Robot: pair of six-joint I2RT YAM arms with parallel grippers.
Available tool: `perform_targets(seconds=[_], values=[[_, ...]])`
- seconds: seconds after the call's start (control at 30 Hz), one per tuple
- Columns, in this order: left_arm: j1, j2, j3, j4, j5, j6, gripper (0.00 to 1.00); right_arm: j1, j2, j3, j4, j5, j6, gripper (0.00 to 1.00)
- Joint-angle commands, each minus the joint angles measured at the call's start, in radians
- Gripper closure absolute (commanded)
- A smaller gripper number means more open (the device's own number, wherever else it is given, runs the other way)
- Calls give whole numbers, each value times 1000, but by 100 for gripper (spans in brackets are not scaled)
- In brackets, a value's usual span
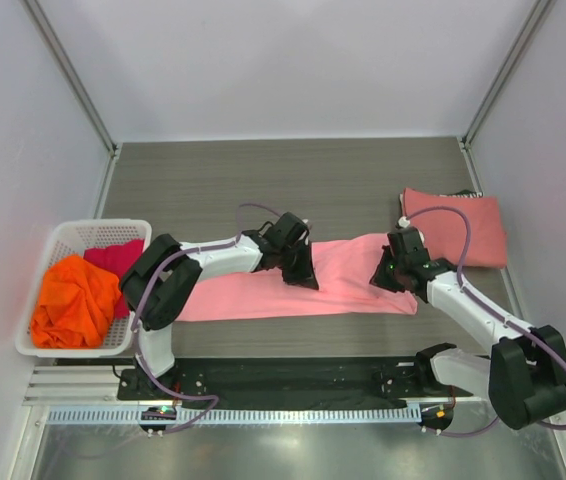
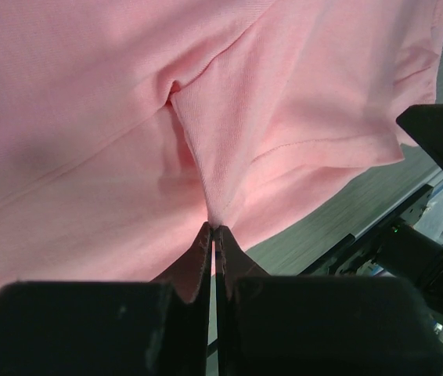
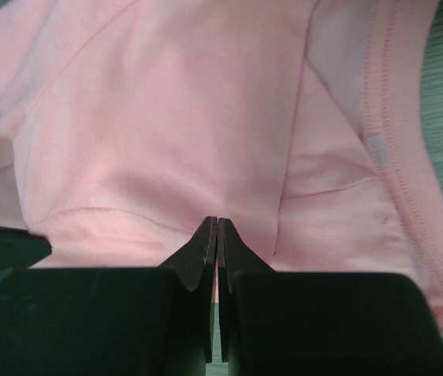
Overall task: Fold and stack the t-shirts
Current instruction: Fold the tshirt
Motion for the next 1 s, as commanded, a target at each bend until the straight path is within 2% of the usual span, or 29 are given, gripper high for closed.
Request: perform_targets(seconds=[0.0,0.2,0.23,0.3,0.33,0.43,0.53,0.6,0.63,0.67,0.7,0.73,0.87,0.97], values=[[1,-8,-8,28,35,5,100,6,-24,-48,15,-91,40,99],[12,-12,-5,25,32,7,98,39,-77,-122,-40,-79,106,99],[14,-14,-3,11,23,14,88,49,-106,-131,-46,-53,116,98],[14,-34,-8,5,0,24,75,49,-136,-137,-57,-44,124,92],[14,-45,-8,-7,-8,27,64,49,-155,-129,-65,-33,127,86],[14,-101,-8,-55,-57,54,54,50,-191,-103,-92,5,135,75],[14,-198,-17,-109,-118,89,48,50,-223,-74,-126,31,143,60],[14,-259,-29,-129,-152,120,44,53,-214,-59,-166,67,150,58],[14,-323,-37,-139,-187,125,38,56,-208,-57,-169,76,156,57],[14,-353,-63,-143,-213,128,33,58,-203,-59,-172,91,167,49],[14,-382,-77,-147,-238,133,31,58,-200,-60,-175,129,185,47],[14,-446,-94,-149,-285,133,29,59,-202,-65,-175,146,196,32],[23,-580,-169,-162,-381,134,26,62,-168,-59,-151,180,230,30],[38,-663,-227,-173,-417,134,25,72,-69,-36,-143,234,248,30]])
